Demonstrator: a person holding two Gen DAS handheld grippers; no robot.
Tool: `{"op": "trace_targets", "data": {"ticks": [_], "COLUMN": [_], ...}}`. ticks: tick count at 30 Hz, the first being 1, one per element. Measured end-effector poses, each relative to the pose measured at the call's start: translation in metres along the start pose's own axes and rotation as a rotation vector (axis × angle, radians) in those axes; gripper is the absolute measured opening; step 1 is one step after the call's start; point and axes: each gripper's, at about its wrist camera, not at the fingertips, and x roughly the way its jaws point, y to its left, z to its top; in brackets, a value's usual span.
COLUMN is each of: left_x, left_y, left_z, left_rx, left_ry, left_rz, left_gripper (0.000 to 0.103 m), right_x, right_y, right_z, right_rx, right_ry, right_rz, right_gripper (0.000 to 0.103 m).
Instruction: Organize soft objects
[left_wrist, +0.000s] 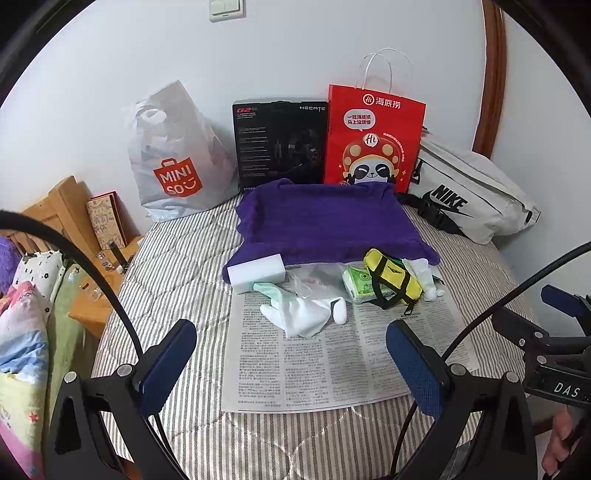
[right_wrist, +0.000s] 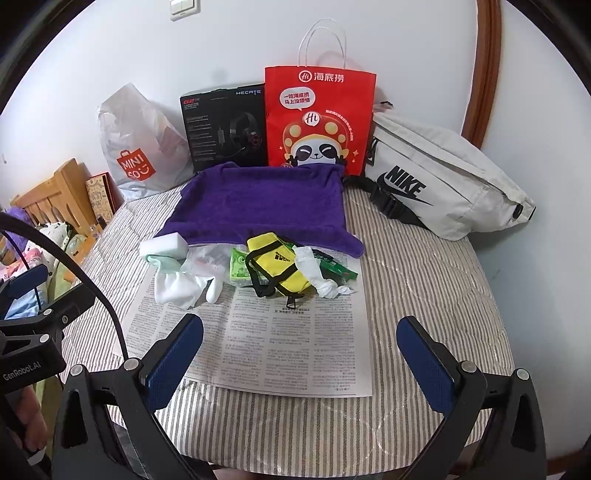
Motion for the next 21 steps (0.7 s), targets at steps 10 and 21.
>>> {"op": "trace_targets", "data": {"ticks": [10,21], "left_x": [0.029,0.108], "left_y": [0.006,0.024], "left_z": [0.001,-0.012], "left_rx": [0.002,-0.008], "left_ry": [0.013,0.099], "left_rz": [0.018,0.002], "left_gripper": [0.103,0.103], "right_x": [0.026,0.069], "right_y": [-0.007,-0.009], "right_z": [0.003,-0.002], "right_rx": [0.004,-0.015], "right_ry": [0.013,0.070], "right_rz": [0.016,0.022], "right_gripper": [0.103,0.103]}}
